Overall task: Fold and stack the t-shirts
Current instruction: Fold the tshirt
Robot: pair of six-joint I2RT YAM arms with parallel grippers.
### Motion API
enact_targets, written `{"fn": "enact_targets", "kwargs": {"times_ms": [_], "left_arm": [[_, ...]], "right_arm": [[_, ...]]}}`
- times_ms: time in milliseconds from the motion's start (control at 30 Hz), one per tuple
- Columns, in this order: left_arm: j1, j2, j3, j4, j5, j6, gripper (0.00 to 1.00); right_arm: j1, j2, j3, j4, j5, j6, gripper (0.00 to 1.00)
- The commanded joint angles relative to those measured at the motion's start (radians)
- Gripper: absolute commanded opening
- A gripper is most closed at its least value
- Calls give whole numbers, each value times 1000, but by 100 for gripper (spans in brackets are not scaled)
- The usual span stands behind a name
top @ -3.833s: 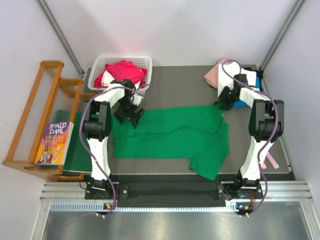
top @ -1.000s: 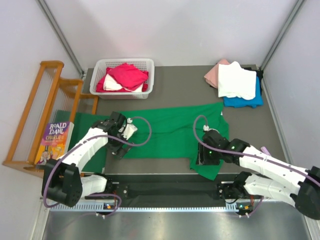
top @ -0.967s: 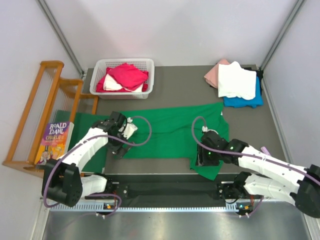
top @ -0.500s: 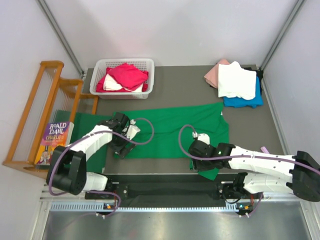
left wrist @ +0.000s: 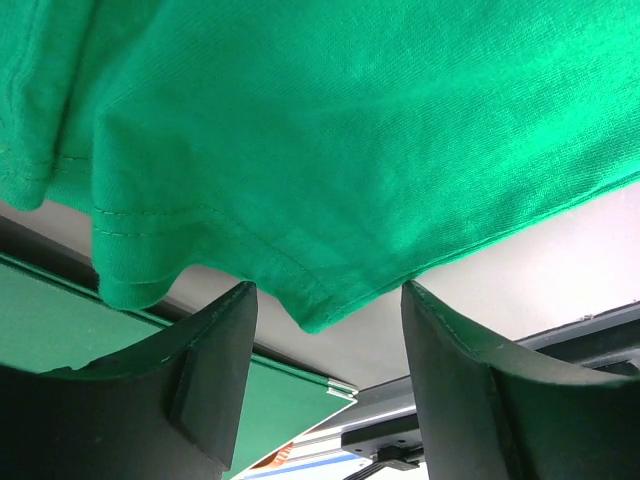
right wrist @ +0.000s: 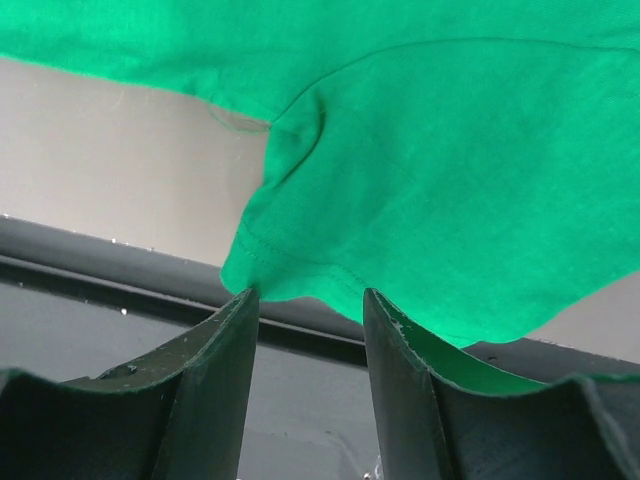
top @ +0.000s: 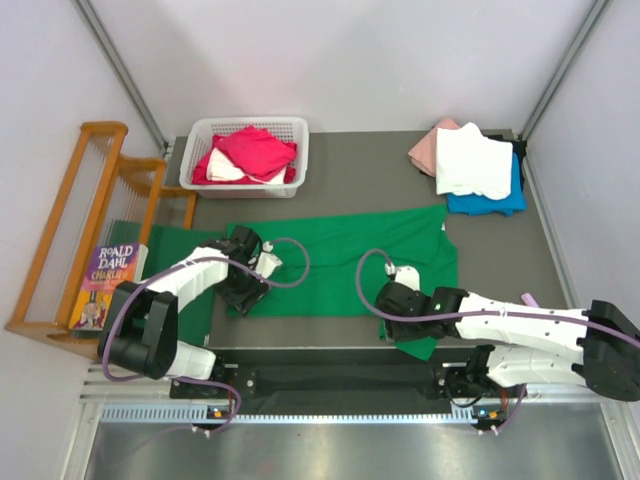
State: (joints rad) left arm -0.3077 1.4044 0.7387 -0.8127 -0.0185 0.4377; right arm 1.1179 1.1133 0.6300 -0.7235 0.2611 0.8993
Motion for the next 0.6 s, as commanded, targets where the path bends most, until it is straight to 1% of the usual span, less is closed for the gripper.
{"fn": "enact_targets", "kwargs": {"times_ms": [0,100,133,233,333,400,433,467,567], "left_arm": [[4,-1,41,14,14,-7,63],[2,1,42,14,12,-8,60],[2,1,42,12,12,-8,58],[4,-2,41,10,14,-11,55],[4,-10,34,10,12,-10,54],[4,-16,30,12,9,-10,50],[4,-18,25,14,11,-8,49],[4,-21,24,14,11,-8,45],[4,-25,14,15,9,-10,44]], "right_arm": [[54,31,13,44,-2,32,46],[97,88,23,53,3,44,46],[112,120,28,53,4,49,46],[129,154,48,45,26,53,45],[129,154,50,45,41,56,45],[128,145,48,39,56,62,44],[128,143,48,38,62,64,42],[126,140,50,32,69,66,41],[123,137,69,7,107,58,40]]}}
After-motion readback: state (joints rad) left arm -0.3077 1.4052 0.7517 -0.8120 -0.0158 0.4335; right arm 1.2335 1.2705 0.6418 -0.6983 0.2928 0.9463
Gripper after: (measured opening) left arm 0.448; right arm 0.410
